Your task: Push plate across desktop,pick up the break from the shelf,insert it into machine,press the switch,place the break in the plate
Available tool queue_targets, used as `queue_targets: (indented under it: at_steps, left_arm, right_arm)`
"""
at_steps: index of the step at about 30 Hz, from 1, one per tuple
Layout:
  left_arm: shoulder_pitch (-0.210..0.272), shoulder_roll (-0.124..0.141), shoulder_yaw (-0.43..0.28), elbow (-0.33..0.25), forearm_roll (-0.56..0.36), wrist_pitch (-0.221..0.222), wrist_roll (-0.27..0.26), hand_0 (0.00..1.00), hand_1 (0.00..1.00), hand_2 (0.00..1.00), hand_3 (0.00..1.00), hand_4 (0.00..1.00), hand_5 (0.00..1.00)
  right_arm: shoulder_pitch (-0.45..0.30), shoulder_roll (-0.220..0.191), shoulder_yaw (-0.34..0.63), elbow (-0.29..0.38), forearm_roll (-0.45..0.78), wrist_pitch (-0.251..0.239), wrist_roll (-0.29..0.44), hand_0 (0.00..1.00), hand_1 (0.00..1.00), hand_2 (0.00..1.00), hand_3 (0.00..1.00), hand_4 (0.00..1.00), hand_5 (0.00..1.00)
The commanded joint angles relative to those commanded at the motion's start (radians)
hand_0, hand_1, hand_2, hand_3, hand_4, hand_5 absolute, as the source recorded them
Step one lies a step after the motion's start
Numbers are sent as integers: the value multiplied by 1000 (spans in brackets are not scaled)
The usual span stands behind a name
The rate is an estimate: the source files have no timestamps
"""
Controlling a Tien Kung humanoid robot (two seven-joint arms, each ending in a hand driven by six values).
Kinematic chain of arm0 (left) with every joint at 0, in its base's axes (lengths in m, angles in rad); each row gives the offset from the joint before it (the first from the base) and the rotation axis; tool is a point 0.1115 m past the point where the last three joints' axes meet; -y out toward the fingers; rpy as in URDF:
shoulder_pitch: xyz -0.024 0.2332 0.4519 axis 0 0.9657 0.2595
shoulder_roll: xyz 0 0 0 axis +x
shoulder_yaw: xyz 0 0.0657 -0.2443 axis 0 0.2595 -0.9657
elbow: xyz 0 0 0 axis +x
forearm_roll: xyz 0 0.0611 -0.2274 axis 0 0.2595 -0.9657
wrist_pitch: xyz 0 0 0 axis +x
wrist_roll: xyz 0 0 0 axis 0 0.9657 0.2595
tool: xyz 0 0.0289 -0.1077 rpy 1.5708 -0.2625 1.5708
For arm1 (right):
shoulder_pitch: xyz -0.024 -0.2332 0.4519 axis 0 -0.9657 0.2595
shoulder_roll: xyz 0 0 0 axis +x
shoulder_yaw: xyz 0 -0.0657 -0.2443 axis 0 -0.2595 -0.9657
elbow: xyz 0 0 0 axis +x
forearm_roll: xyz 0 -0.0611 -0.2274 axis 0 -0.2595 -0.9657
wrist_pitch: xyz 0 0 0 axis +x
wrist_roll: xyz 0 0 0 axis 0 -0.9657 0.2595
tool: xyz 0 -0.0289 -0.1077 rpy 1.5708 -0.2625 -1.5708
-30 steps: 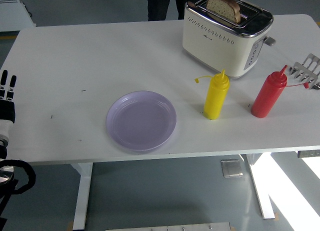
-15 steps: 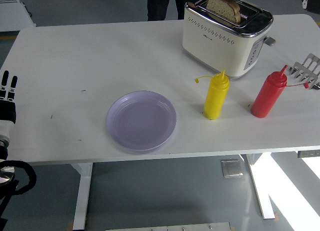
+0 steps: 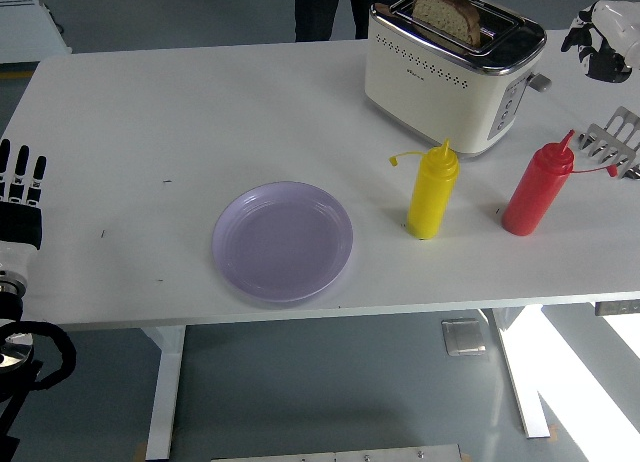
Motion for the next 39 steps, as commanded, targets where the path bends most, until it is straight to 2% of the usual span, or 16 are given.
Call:
queue_targets:
  at_steps: [16,39]
  left_arm:
    - [-9,-2,17,3,-6,-3,0,751,688,645,630,692,899]
    - [-12,-2,15,5,-6,-3,0,751,686,644,628,689,897]
  right_arm:
    - [38,70,-88,-136,52,-43,39,433,318,603,495,75,2]
    - [47,107,-179,-178,67,-59,53,435,320,599,494,85,2]
